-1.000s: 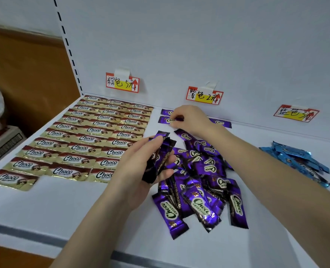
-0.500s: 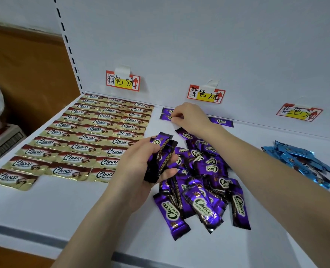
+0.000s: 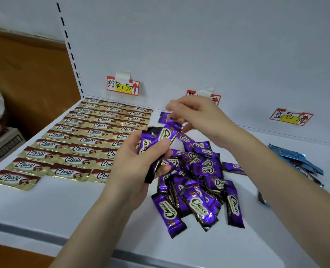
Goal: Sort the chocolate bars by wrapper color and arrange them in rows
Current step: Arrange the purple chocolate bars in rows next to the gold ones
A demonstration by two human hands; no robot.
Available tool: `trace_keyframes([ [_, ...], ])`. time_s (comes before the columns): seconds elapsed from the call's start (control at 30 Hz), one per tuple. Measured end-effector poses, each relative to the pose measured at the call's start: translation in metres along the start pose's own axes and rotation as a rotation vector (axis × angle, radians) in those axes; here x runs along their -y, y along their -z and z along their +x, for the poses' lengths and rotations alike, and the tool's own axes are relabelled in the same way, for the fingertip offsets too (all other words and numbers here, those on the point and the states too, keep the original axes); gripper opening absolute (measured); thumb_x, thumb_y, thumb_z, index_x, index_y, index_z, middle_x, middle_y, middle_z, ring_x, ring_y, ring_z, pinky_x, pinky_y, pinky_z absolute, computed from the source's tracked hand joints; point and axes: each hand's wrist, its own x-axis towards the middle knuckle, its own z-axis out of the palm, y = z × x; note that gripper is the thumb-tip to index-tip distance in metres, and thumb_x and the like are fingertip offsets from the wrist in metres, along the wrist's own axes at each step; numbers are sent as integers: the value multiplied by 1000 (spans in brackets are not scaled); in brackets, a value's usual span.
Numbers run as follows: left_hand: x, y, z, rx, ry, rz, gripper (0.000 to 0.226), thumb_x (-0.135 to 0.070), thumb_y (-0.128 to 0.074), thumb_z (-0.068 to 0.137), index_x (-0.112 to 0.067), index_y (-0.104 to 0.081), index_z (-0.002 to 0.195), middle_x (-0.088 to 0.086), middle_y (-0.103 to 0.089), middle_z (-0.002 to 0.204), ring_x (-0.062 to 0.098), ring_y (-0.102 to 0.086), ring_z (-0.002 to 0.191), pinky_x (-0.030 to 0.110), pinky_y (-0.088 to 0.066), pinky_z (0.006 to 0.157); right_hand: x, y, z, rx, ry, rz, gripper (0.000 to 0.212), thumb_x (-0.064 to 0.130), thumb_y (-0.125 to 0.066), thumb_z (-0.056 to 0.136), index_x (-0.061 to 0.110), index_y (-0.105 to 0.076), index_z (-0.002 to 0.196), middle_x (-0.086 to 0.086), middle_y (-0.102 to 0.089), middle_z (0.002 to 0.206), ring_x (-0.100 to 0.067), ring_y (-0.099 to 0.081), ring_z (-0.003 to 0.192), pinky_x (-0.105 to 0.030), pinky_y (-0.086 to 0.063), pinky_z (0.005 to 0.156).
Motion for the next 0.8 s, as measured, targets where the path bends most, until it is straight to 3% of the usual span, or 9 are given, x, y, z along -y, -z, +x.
trace_keyframes([
  [0.1, -1, -7, -5, -1, -61, 53, 21, -11, -70, 72, -14, -63, 91, -5, -66, 63, 5, -61, 54, 17, -45, 41, 17, 2, -34, 72, 59, 36, 9, 20, -61, 87, 14, -67, 82, 7, -63, 67, -5, -58, 60, -19, -47, 54],
  [0.17, -2, -12, -8, 1, -76, 27, 21, -17, -68, 68, -13, -63, 88, -5, -65, 60, 4, -60, 51, 17, -45, 41, 20, 3, -48, 4, 85, 78, 8, 12, -64, 84, 17, -65, 78, 8, -64, 62, -6, -59, 56, -19, -48, 51],
  [0.3, -6, -15, -13, -13, -82, -46, 2, -14, -61, 82, -12, -62, 84, -1, -68, 61, 7, -63, 50, 15, -46, 40, 13, 6, -62, -113, 13, 195, 6, 11, -64, 84, 15, -63, 80, 6, -64, 61, -6, -61, 52, -17, -50, 53],
  [0.33, -6, -16, -13, -21, -92, -45, 3, -11, -61, 82, -13, -62, 84, 0, -70, 64, 9, -65, 53, 16, -46, 40, 10, 6, -64, -120, -19, 270, 3, 11, -65, 81, 14, -63, 82, 5, -64, 61, -7, -61, 52, -17, -50, 53],
  [0.47, -5, -17, -13, -67, -149, -79, 10, -5, -62, 82, -14, -61, 87, -1, -72, 71, 8, -68, 61, 17, -49, 45, 3, -1, -70, -73, -170, 729, 35, 16, -66, 64, 4, -60, 96, -3, -68, 72, -9, -64, 62, -17, -52, 59],
  [0.53, -3, -19, -14, -63, -148, -86, 11, -4, -61, 83, -14, -61, 88, -1, -72, 71, 8, -68, 61, 18, -50, 47, 0, -5, -73, -39, -234, 772, 25, 12, -65, 69, 5, -62, 93, -4, -69, 77, -10, -65, 68, -18, -54, 64],
  [0.67, 0, -15, -10, -34, -82, 4, 3, -13, -60, 87, -13, -63, 88, -1, -70, 68, 7, -65, 57, 18, -48, 44, -2, 3, -66, -52, -238, 651, 5, 10, -60, 84, 10, -60, 89, -3, -66, 76, -15, -60, 68, -27, -52, 69],
  [0.73, -2, -10, -5, -26, -66, 76, 7, -18, -60, 87, -13, -63, 90, 1, -69, 71, 6, -63, 57, 18, -47, 43, -1, 12, -63, 23, -200, 391, 6, 16, -60, 86, 15, -60, 92, -3, -64, 79, -17, -58, 75, -32, -50, 76],
  [0.8, -4, -8, -1, 20, -62, 168, 12, -20, -63, 83, -12, -63, 92, 0, -68, 70, 5, -62, 56, 17, -45, 42, 2, 21, -61, 126, -143, 72, 13, 22, -65, 82, 27, -58, 92, 5, -66, 74, -10, -59, 75, -25, -48, 76],
])
